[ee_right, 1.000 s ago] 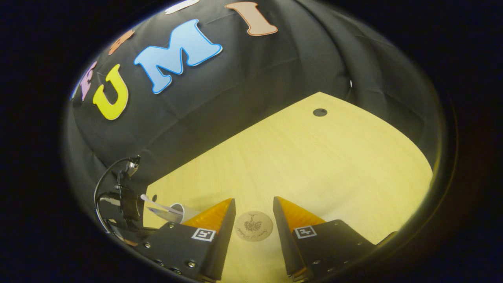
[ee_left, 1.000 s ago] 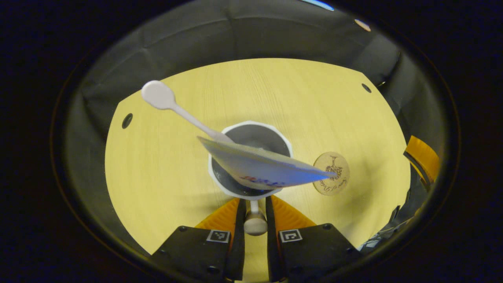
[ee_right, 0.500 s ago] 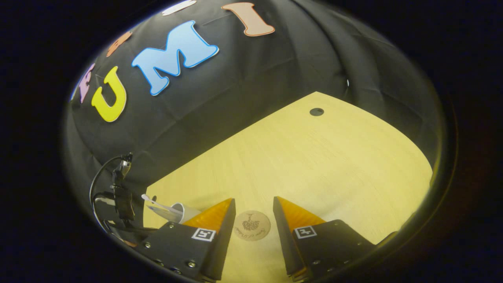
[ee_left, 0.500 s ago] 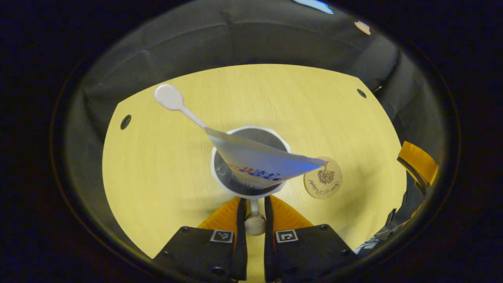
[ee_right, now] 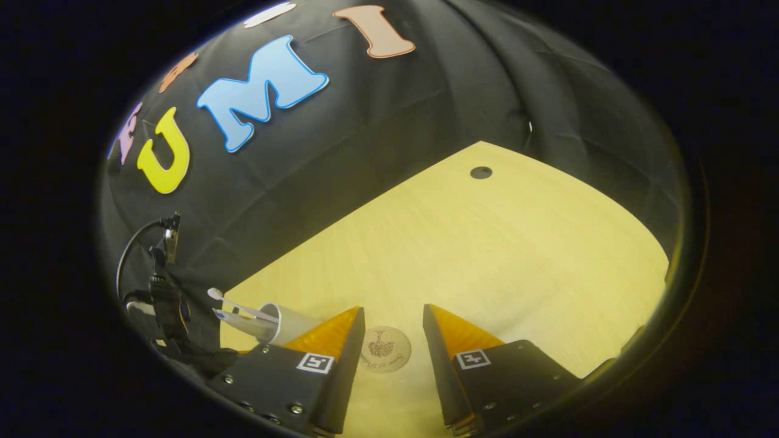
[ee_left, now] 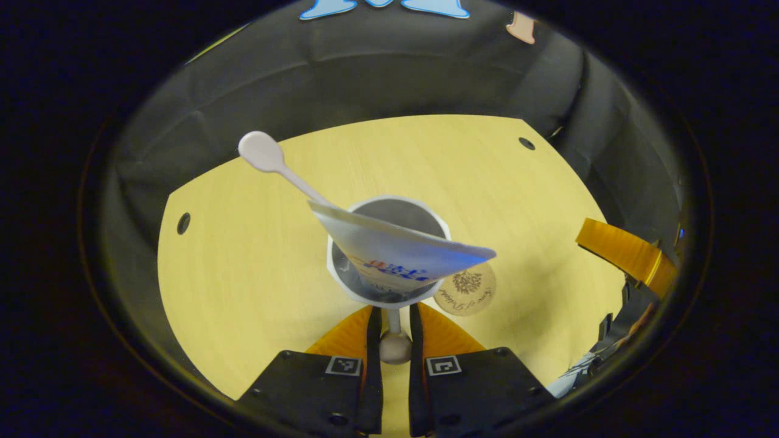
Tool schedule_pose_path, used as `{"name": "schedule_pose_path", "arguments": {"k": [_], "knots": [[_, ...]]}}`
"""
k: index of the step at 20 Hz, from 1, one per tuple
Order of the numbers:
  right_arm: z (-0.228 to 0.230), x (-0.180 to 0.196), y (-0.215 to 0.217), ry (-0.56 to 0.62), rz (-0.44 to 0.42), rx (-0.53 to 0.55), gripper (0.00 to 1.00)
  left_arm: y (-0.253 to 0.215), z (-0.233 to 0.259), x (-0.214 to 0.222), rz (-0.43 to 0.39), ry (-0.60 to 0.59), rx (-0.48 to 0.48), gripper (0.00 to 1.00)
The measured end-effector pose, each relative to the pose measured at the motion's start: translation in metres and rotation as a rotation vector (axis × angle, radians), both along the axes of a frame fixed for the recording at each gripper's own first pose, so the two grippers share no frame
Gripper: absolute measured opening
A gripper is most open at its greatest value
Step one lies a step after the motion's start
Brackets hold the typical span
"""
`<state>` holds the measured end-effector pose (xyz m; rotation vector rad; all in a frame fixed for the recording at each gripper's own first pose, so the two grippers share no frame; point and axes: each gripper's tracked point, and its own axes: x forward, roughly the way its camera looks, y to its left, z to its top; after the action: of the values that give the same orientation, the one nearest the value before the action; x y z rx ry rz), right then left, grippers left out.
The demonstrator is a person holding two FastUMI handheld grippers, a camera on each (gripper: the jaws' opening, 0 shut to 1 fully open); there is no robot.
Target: Put the toothbrush and toothpaste on the desktop into the cup, then pick up the cup and place it on the coaster on the desktop.
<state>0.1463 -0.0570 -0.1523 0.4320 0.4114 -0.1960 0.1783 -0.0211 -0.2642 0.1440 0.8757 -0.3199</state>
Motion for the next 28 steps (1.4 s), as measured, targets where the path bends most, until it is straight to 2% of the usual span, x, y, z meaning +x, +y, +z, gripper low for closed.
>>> {"name": "schedule_pose_path", "arguments": {"k": [4, 8, 9, 10, 11, 20, 23, 25, 27, 28], "knots": [[-0.001, -0.006, -0.009, 0.000, -0.021, 0.006, 0.58, -0.040, -0.011, -0.016, -0.059, 0.019, -0.010, 0.25], [-0.003, -0.014, -0.022, 0.002, -0.051, 0.017, 0.58, -0.059, -0.018, -0.025, -0.106, 0.025, 0.000, 0.24], [-0.003, -0.016, -0.025, 0.004, -0.058, 0.020, 0.58, -0.062, -0.020, -0.028, -0.114, 0.026, 0.004, 0.29], [-0.004, -0.018, -0.027, 0.004, -0.065, 0.023, 0.58, -0.065, -0.022, -0.030, -0.123, 0.026, 0.007, 0.24], [-0.005, -0.019, -0.030, 0.004, -0.072, 0.027, 0.58, -0.066, -0.024, -0.032, -0.130, 0.028, 0.012, 0.24], [-0.008, -0.033, -0.043, 0.016, -0.087, 0.031, 0.58, -0.062, -0.056, -0.019, -0.114, 0.033, 0.029, 0.25], [-0.009, -0.034, -0.044, 0.026, -0.079, 0.034, 0.58, -0.066, -0.047, -0.022, -0.110, 0.021, 0.026, 0.31], [-0.009, -0.033, -0.041, 0.029, -0.065, 0.035, 0.58, -0.068, -0.029, -0.024, -0.109, -0.007, 0.021, 0.41], [-0.007, -0.032, -0.036, 0.025, -0.047, 0.033, 0.58, -0.068, -0.023, -0.026, -0.114, -0.037, 0.028, 0.45], [-0.006, -0.032, -0.034, 0.022, -0.037, 0.028, 0.58, -0.069, -0.017, -0.028, -0.114, -0.056, 0.029, 0.43]]}}
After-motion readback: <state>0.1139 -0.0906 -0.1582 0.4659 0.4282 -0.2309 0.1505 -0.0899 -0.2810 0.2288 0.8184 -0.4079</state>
